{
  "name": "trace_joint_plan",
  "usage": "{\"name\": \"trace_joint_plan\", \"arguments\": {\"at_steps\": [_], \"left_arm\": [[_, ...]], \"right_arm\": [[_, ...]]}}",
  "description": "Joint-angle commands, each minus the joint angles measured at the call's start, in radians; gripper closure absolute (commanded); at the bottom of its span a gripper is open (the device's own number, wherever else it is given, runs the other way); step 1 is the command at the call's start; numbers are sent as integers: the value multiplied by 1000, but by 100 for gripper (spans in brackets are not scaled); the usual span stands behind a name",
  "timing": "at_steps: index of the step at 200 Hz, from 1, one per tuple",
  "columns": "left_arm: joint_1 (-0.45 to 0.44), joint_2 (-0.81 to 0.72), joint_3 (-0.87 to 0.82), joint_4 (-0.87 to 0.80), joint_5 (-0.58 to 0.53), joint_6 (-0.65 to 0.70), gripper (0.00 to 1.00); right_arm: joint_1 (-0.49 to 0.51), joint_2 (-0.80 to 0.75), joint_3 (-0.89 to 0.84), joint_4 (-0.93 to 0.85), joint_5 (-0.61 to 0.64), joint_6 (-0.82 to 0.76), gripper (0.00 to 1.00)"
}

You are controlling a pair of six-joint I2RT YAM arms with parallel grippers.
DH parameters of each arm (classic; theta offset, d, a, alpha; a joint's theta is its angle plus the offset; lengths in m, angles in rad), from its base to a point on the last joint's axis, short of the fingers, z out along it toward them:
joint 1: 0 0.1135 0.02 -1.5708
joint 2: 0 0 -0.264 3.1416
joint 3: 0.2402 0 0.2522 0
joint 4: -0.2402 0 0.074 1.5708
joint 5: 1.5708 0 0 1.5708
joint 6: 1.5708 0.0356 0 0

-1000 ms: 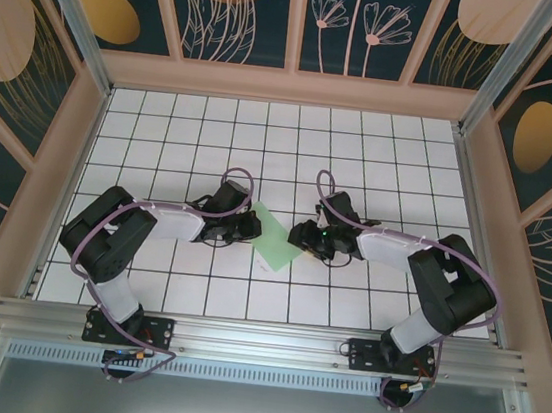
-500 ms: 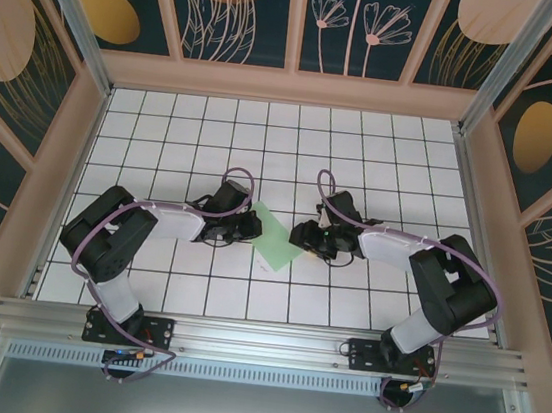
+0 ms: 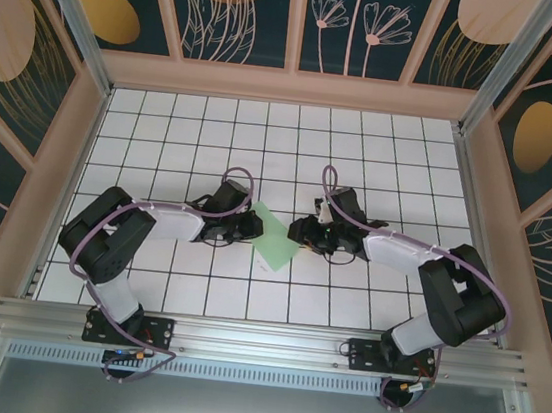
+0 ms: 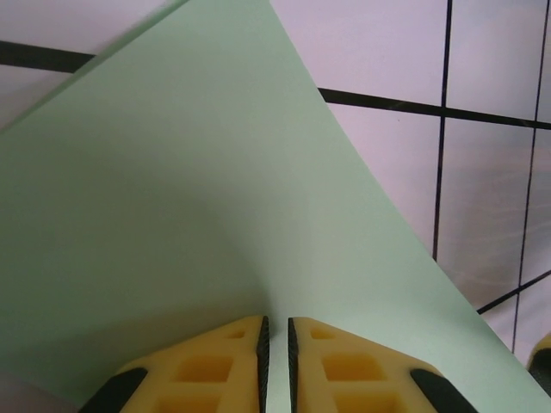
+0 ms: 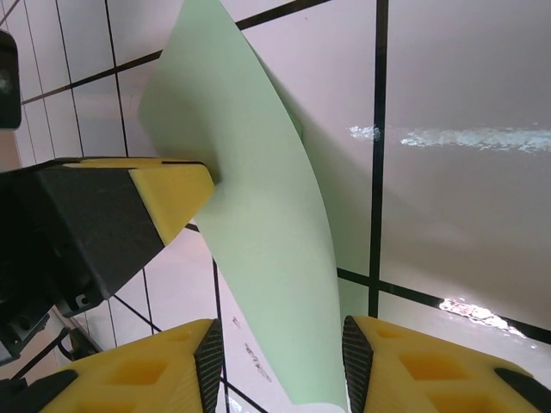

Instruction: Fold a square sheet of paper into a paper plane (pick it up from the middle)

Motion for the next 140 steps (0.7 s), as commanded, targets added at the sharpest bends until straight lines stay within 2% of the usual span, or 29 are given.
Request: {"name": "trace_joint_plan", "arguments": {"at_steps": [1,16,37,68,84,117,140], "left_arm": [[-4,-57,5,19,26,-46,80],[-5,-66,10,15,21,-60,81],[-5,-68,5,53,51,-93,71],[-4,-66,-56,222,124,-223,66],[-4,-60,-88,300,130,-295,58],[-6,-28,-150,536,176,-448,55],[-7,-11,-149,582,192,-481,53]], "right_arm": [[1,-58,-33,65,-14,37,55],[1,-56,-38,79,-44,39,55],[4,-52,-48,106,-56,54,58],[13,-60,-61,129,-75,61,59],[19,-71,-71,140,-81,56,58],[34,-84,-84,151,-82,56,57],[40,-85,-82,148,-73,56,56]]}}
